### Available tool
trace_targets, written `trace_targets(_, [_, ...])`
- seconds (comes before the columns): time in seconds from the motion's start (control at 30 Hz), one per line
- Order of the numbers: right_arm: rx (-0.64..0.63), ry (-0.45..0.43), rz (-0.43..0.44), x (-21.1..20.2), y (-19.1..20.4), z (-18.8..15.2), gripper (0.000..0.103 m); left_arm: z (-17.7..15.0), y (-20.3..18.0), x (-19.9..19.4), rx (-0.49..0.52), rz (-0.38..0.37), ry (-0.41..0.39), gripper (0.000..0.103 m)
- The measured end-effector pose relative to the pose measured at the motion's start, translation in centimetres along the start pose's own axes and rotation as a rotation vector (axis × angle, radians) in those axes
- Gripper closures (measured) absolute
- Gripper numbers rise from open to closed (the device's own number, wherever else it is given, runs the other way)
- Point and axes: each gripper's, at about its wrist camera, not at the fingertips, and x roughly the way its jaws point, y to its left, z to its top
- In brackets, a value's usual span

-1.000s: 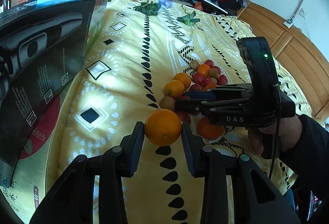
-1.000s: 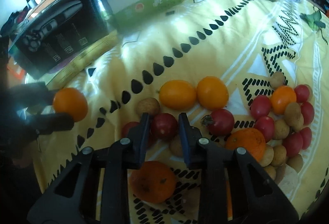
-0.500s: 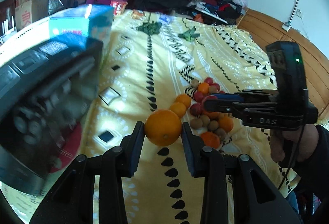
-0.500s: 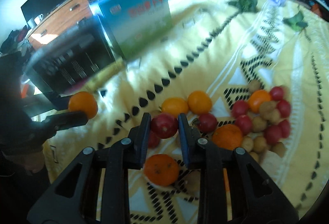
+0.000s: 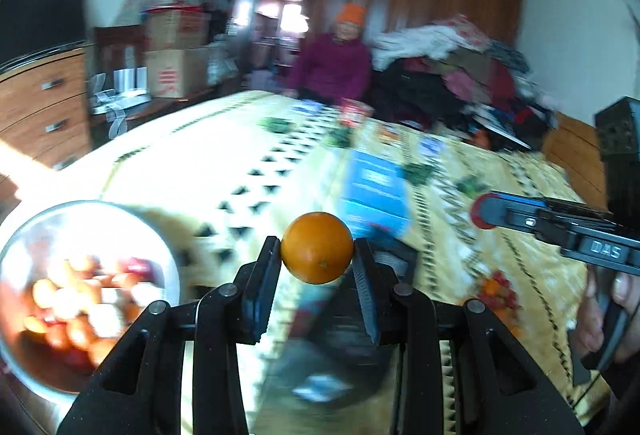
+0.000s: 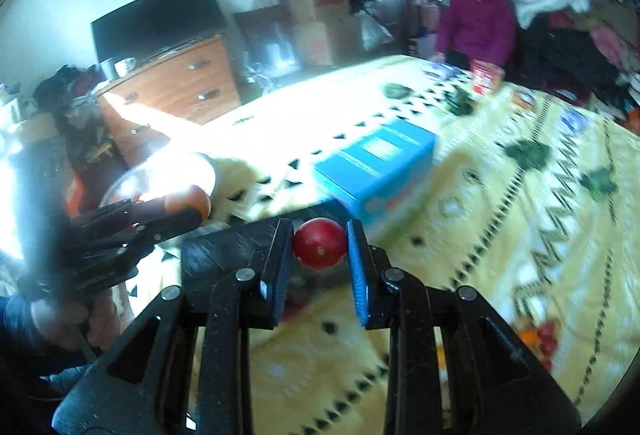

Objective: Organize fruits
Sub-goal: 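Carry the orange with the left tool into the steel bowl while the right tool drops the tomato there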

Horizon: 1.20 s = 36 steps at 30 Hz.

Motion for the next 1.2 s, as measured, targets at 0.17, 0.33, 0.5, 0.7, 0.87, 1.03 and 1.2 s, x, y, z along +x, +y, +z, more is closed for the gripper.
trace_targets(0.17, [-0.033, 0.041, 0.131, 6.0, 7.3, 3.1, 0.076, 0.3, 9.1, 0.0, -0.064, 0.217, 0.048, 0.066])
trace_targets(0.33, [-0.079, 0.136, 0.219, 12.2, 14.6, 3.1, 0.076, -1.6, 14.9, 1.2, -0.122, 0.335, 0.133, 0.066])
trace_targets(0.5, [-0.095, 0.215, 0.244, 16.1, 17.6, 2.1, 0.076, -2.8, 16.8, 2.2, -0.139, 0.374, 0.187, 0.066])
trace_targets(0.7, [-0.064, 0.281, 0.227, 19.2, 17.5, 1.5, 0.076, -3.7, 18.4, 3.3, -0.152, 0.377, 0.231, 0.066])
trace_targets(0.87, [-0.058, 0.308, 0.218, 20.3, 18.1, 1.3, 0.075, -3.8, 18.8, 3.5, -0.160, 0.374, 0.236, 0.066])
trace_targets(1.03, [-0.062, 0.323, 0.210, 20.6, 18.7, 1.1, 0.075, -3.6, 18.9, 3.5, -0.168, 0.385, 0.237, 0.066])
trace_targets(1.2, [-0.068, 0.288, 0.166, 20.2, 18.7, 1.5, 0.017, -3.6, 19.2, 2.9, -0.177, 0.420, 0.219, 0.044])
